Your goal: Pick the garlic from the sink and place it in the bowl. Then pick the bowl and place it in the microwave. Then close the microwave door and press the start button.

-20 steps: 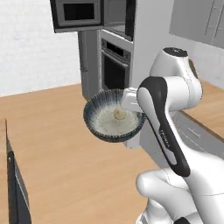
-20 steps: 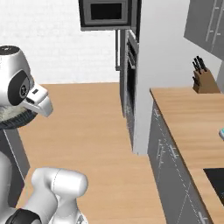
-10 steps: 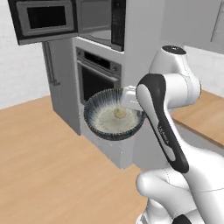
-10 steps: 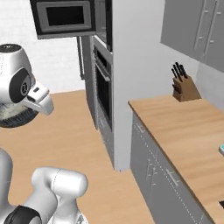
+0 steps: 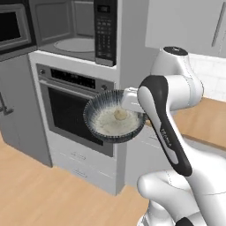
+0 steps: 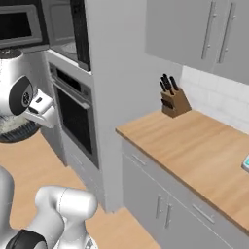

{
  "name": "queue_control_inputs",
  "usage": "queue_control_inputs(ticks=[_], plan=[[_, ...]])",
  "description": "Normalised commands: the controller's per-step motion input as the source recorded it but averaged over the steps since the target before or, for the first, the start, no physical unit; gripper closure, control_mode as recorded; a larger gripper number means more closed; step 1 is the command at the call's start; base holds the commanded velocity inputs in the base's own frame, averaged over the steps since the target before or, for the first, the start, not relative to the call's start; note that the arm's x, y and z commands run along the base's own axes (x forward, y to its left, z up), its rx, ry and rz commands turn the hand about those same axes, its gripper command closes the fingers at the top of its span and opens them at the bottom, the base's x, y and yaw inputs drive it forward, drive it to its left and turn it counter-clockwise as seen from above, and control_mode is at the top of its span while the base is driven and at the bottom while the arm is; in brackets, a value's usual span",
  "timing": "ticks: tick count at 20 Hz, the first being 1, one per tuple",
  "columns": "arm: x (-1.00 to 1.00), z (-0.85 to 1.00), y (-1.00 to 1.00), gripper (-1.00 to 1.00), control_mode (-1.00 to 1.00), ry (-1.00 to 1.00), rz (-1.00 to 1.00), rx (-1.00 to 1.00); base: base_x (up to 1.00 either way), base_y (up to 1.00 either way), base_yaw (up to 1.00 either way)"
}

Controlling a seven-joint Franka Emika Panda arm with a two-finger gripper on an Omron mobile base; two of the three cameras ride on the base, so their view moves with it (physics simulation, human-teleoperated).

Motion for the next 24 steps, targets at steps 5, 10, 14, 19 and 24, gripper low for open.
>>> queue_control_inputs(ticks=[5, 10, 14, 19, 24], plan=[[0.00, 0.00, 0.00, 1.00, 1.00, 0.00, 0.00, 0.00, 0.22, 1.00, -0.64], [0.00, 0.00, 0.00, 1.00, 1.00, 0.00, 0.00, 0.00, 0.00, 1.00, -0.56], [0.00, 0.00, 0.00, 1.00, 1.00, 0.00, 0.00, 0.00, 0.00, 1.00, -0.53], [0.00, 0.00, 0.00, 1.00, 1.00, 0.00, 0.00, 0.00, 0.00, 1.00, -0.56], [0.00, 0.00, 0.00, 1.00, 1.00, 0.00, 0.00, 0.00, -0.10, 0.95, -0.46]])
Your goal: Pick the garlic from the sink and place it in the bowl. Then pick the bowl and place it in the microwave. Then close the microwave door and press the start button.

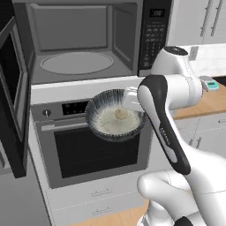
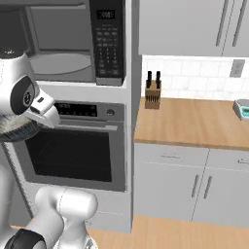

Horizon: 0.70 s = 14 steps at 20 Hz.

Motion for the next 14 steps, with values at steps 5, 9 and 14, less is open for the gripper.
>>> queue_control_inputs(ticks=[5, 9, 14], plan=[[0.00, 0.00, 0.00, 1.00, 1.00, 0.00, 0.00, 0.00, -0.04, 0.26, -0.30], [0.00, 0.00, 0.00, 1.00, 1.00, 0.00, 0.00, 0.00, 0.00, 0.00, -0.21], [0.00, 0.00, 0.00, 1.00, 1.00, 0.00, 0.00, 0.00, 0.09, 0.11, -0.01]])
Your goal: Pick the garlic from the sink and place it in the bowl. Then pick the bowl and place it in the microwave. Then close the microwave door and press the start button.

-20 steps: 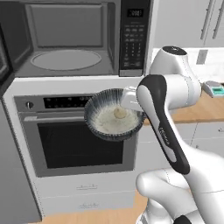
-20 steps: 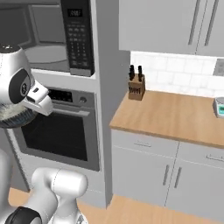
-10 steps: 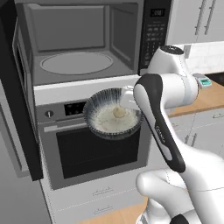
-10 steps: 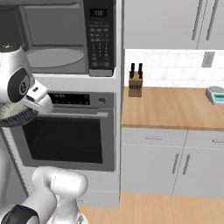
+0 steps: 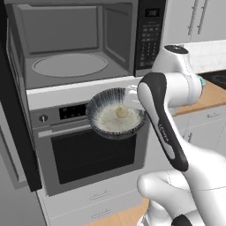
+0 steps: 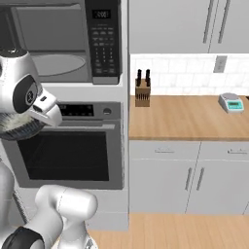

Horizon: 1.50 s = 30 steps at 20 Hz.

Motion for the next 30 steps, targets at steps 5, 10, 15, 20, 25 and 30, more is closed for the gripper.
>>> queue_control_inputs(ticks=[5, 10, 15, 20, 25, 30], plan=[[0.10, 0.20, 0.00, 1.00, -1.00, -0.14, 0.06, 0.10, 0.06, 0.02, 0.03], [0.54, 0.91, 0.44, 1.00, -1.00, -0.22, 0.03, 0.08, 0.00, 0.00, 0.00], [1.00, 0.72, 0.47, 1.00, -1.00, -0.02, -0.20, 0.06, 0.00, 0.00, 0.00], [1.00, 0.28, 0.16, 1.00, -1.00, 0.03, -0.34, 0.08, 0.00, 0.00, 0.00], [1.00, 0.01, 0.21, 1.00, -1.00, 0.10, -0.37, 0.05, 0.00, 0.00, 0.00], [1.00, -0.09, 0.27, 1.00, -1.00, 0.14, -0.35, 0.02, 0.00, 0.00, 0.00]])
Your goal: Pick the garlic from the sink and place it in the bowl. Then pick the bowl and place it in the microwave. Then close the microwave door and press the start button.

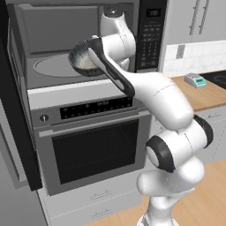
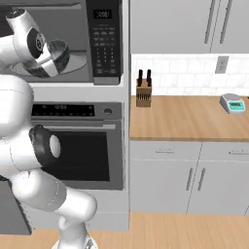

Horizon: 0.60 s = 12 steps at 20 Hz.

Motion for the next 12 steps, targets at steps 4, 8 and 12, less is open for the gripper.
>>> queue_control_inputs(ticks=[4, 8, 12], plan=[[0.95, -0.13, 0.42, 1.00, -1.00, 0.12, -0.32, 0.00, 0.00, 0.00, 0.00], [0.66, -0.13, 0.27, -1.00, -1.00, 0.05, -0.31, 0.02, 0.00, 0.00, 0.00], [-0.61, 0.00, -0.03, -1.00, -1.00, -0.06, -0.16, 0.06, 0.00, 0.00, 0.00]])
